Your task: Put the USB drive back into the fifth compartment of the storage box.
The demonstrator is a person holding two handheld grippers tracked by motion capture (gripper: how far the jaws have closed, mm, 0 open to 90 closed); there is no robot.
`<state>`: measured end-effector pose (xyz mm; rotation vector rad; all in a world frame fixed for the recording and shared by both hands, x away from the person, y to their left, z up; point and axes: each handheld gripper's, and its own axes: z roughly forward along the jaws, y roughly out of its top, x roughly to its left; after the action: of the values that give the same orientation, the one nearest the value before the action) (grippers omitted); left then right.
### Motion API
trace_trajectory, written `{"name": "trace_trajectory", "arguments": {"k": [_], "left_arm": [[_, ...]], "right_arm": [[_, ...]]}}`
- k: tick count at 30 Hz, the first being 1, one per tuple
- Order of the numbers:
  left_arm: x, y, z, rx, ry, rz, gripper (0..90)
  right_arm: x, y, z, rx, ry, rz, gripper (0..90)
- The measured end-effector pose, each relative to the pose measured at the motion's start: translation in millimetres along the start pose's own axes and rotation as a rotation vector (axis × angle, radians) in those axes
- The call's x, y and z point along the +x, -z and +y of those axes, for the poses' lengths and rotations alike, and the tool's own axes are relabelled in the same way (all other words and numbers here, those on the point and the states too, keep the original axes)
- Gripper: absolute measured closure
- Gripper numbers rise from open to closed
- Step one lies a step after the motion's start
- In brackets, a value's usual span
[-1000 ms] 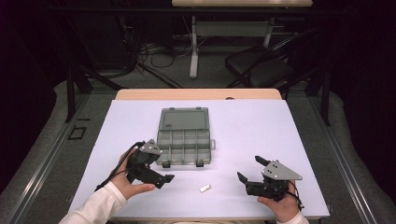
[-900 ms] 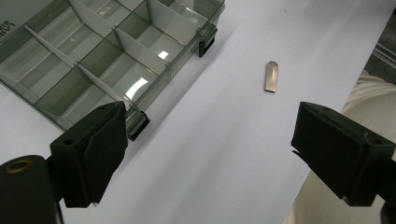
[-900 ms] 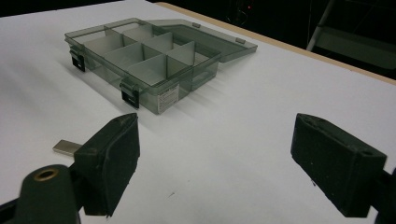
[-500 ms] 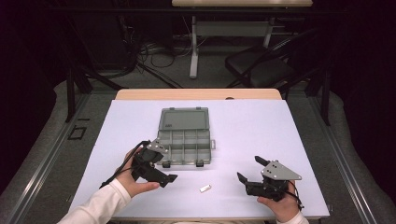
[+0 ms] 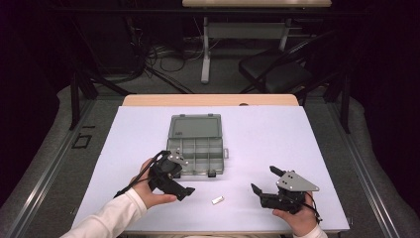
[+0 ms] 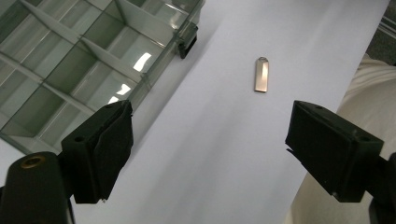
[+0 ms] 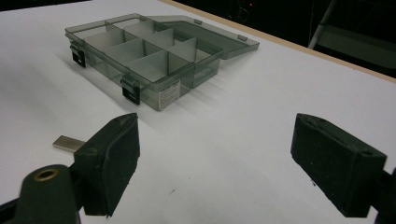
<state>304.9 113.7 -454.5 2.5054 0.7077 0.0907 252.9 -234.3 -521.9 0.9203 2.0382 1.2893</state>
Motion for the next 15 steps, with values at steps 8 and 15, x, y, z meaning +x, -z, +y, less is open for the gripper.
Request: {"name": "trace_trajectory", "arguments": {"k": [8, 15], "left_arm": [[-7.3, -7.5, 8.4, 0.020, -0.032, -0.010, 15.0], [-10.0, -12.9, 15.2, 0.032, -0.047, -0.015, 15.0]], "right_arm": [[-0.2, 0.0, -0.3, 0.004, 0.003, 0.000, 15.5], [0.3, 0.1, -0.3, 0.008, 0.008, 0.001, 15.5]]}}
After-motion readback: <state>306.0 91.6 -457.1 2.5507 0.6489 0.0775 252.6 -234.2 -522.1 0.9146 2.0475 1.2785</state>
